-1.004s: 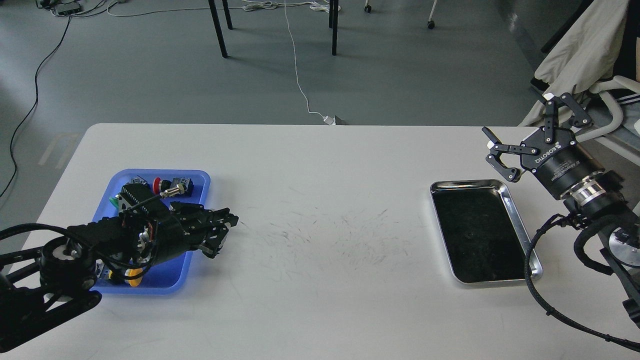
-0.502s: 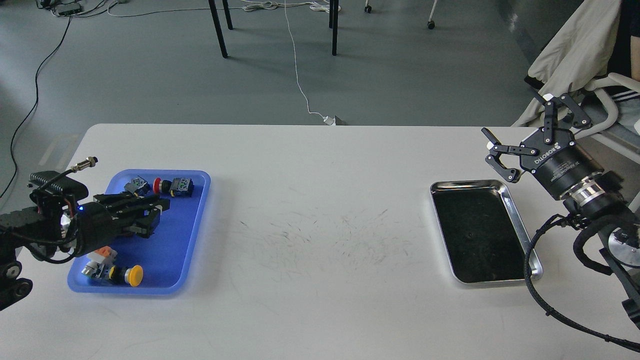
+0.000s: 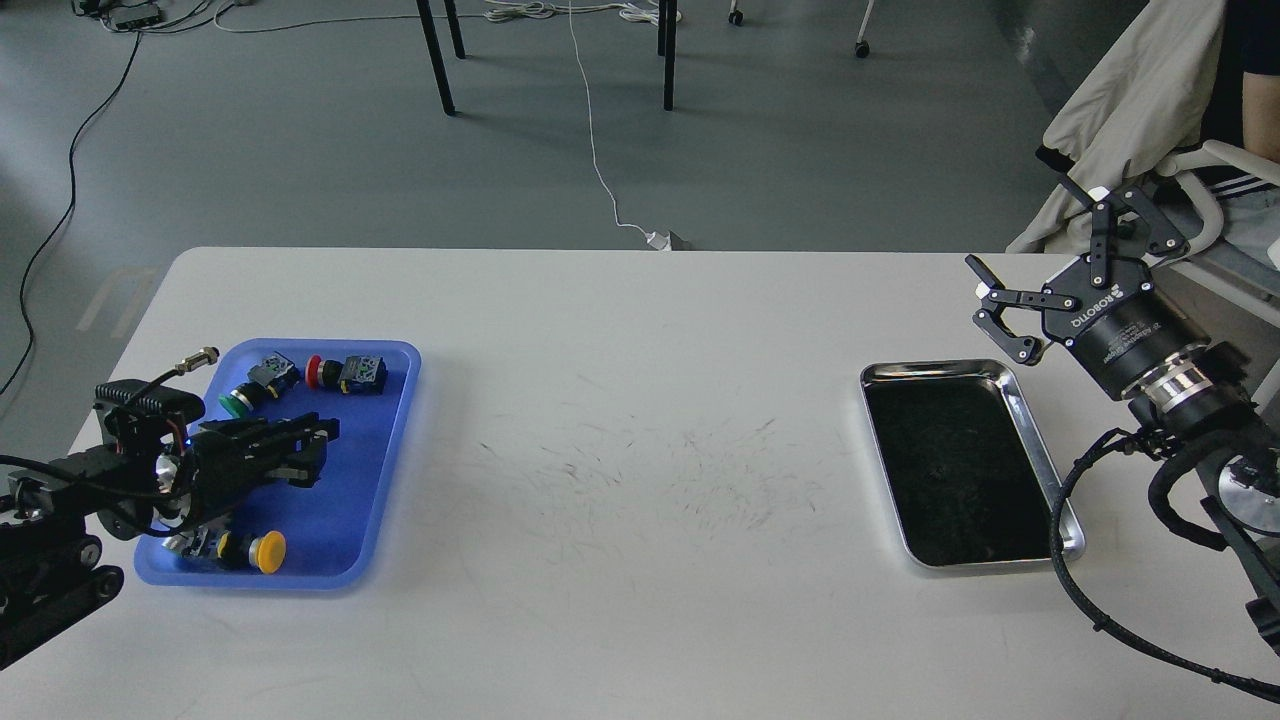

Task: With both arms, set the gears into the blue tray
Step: 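Carry the black part into the blue tray and release it, then raise the left gripper and move the right gripper toward the metal tray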

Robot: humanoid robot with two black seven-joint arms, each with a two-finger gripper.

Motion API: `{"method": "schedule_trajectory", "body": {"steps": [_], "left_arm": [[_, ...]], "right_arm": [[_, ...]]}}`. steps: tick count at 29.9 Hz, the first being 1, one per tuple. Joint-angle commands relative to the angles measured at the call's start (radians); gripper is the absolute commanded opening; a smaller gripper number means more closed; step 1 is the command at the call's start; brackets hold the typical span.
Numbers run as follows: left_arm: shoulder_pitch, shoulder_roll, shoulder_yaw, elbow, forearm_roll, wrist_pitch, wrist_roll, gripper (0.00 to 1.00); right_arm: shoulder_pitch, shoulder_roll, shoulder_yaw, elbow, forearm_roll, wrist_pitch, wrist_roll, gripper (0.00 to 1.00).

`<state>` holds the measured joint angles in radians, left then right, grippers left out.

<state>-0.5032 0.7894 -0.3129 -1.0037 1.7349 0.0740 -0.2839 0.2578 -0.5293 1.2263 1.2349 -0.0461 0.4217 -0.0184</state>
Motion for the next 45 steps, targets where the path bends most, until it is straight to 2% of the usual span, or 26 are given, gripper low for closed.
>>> {"method": "schedule_trajectory", "body": {"steps": [1,4,7,12,18,20,23,26,30,34,37,40,45], "left_arm": [[-0.003,-0.006,-0.002,0.023,-0.002,0.004,-0.001,0.40],[-0.008,-0.006,-0.003,0.025,-0.003,0.004,-0.001,0.57],[-0.014,-0.006,-0.012,0.022,-0.003,0.006,-0.001,0.82],[-0.075,0.017,-0.032,-0.038,-0.057,0.003,-0.001,0.93],[-0.259,0.042,-0.035,-0.075,-0.364,-0.011,0.017,0.97],[-0.299,0.015,-0.035,-0.075,-0.548,-0.011,0.031,0.97],[-0.345,-0.034,-0.046,-0.085,-0.814,-0.008,0.029,0.97],[-0.376,-0.093,-0.110,-0.098,-1.050,-0.007,0.037,0.97],[-0.386,-0.192,-0.221,-0.079,-1.293,-0.008,0.094,0.97],[-0.397,-0.275,-0.281,0.019,-1.420,-0.031,0.114,0.98],[-0.399,-0.300,-0.301,0.080,-1.497,-0.092,0.130,0.98],[-0.397,-0.308,-0.318,0.100,-1.545,-0.131,0.149,0.98],[-0.396,-0.308,-0.316,0.102,-1.540,-0.128,0.140,0.98]], "right_arm": [[0.000,0.000,0.001,0.002,0.000,-0.001,0.000,0.96],[0.001,-0.006,0.002,0.002,0.000,-0.001,0.000,0.96],[0.001,-0.012,0.004,0.002,0.000,-0.003,0.000,0.96],[0.009,-0.026,0.002,0.002,0.000,-0.004,0.000,0.96],[0.017,-0.041,0.002,0.003,0.000,-0.009,-0.002,0.96],[0.017,-0.049,0.002,0.005,0.002,-0.009,-0.002,0.96],[0.020,-0.073,0.001,0.008,0.003,-0.009,-0.002,0.96],[0.020,-0.116,-0.001,0.026,0.005,-0.011,-0.003,0.96],[0.023,-0.190,-0.002,0.055,0.012,-0.012,-0.006,0.96],[0.069,-0.291,-0.039,0.098,0.008,-0.014,-0.012,0.96],[0.217,-0.400,-0.172,0.109,-0.017,-0.014,-0.020,0.96],[0.449,-0.477,-0.406,0.130,-0.101,-0.014,-0.052,0.96],[0.796,-0.508,-0.892,0.291,-0.450,-0.011,-0.097,0.97]]}}
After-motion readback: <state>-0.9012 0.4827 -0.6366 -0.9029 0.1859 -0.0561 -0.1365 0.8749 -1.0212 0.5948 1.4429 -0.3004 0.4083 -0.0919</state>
